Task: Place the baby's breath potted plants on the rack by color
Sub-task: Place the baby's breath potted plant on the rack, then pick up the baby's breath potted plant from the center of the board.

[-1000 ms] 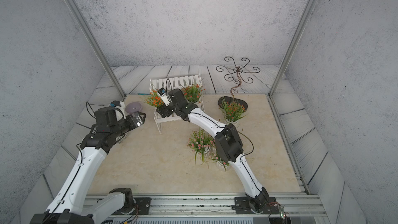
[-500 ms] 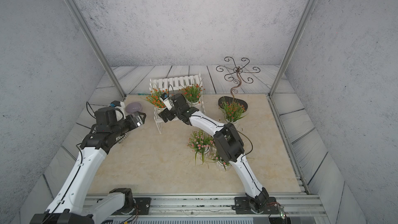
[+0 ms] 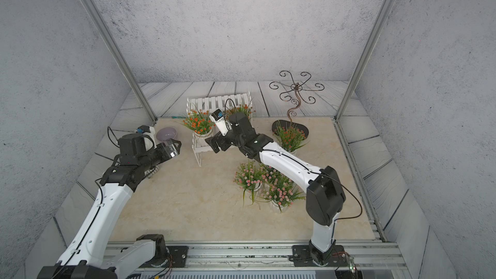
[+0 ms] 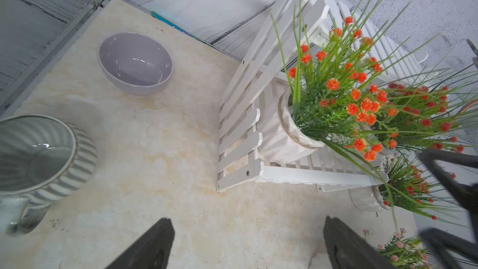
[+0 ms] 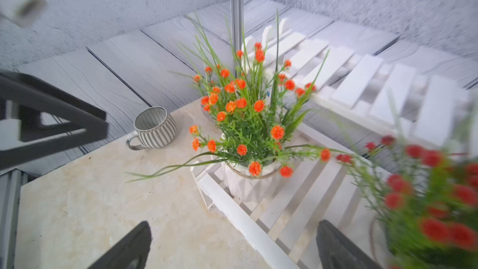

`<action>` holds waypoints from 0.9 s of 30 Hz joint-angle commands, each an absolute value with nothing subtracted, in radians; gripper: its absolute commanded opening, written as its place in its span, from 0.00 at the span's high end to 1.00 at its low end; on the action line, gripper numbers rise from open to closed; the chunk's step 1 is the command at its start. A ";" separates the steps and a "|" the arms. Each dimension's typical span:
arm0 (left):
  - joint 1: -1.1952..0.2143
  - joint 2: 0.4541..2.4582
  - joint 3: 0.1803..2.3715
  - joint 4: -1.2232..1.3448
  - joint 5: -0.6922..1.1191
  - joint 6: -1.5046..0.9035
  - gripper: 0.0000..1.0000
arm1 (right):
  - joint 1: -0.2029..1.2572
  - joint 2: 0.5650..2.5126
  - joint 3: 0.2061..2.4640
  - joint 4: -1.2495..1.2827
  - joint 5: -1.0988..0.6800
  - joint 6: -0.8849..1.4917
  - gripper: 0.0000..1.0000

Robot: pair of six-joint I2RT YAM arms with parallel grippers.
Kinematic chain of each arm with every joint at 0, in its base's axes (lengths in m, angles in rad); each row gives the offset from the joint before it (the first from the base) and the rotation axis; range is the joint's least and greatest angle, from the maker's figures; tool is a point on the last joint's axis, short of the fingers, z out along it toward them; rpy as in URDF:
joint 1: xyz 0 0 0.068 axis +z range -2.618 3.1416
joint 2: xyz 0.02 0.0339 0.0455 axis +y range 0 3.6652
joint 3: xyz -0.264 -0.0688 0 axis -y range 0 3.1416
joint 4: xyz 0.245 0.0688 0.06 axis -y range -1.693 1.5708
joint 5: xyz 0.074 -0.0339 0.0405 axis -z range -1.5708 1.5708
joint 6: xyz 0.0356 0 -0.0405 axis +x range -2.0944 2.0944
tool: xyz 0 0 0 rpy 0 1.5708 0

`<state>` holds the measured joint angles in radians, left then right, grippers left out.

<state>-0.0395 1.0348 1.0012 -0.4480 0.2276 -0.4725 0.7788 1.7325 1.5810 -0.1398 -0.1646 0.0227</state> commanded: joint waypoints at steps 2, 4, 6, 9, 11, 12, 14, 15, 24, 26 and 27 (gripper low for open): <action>-0.155 1.042 1.039 -0.467 0.132 -0.414 0.05 | 0.716 1.519 1.435 -0.244 -0.059 0.108 0.01; -0.237 1.054 1.046 -0.454 0.092 -0.402 0.05 | 0.646 1.426 1.353 -0.246 -0.050 0.155 0.01; -0.330 1.067 1.061 -0.445 0.030 -0.389 0.06 | 0.573 1.336 1.288 -0.259 -0.041 0.181 0.01; -0.468 1.092 1.084 -0.439 -0.059 -0.353 0.06 | 0.460 1.233 1.225 -0.298 -0.011 0.198 0.01; -0.550 1.114 1.095 -0.431 -0.095 -0.332 0.06 | 0.363 1.203 1.193 -0.327 -0.028 0.226 0.01; -0.581 1.121 1.097 -0.422 -0.112 -0.326 0.06 | 0.316 1.197 1.180 -0.336 -0.045 0.241 0.01; -0.641 1.149 1.106 -0.409 -0.123 -0.316 0.06 | 0.209 1.208 1.132 -0.336 -0.093 0.268 0.01; -0.663 1.162 1.108 -0.403 -0.126 -0.312 0.06 | 0.166 1.224 1.116 -0.336 -0.120 0.277 0.01; -0.771 1.266 1.123 -0.355 -0.106 -0.301 0.06 | 0.041 1.400 0.987 -0.224 -0.150 0.247 0.01; -0.772 1.283 1.123 -0.349 -0.094 -0.300 0.06 | 0.041 1.429 0.963 -0.190 -0.158 0.224 0.01; -0.773 1.288 1.122 -0.347 -0.091 -0.300 0.06 | 0.043 1.441 0.957 -0.175 -0.176 0.218 0.01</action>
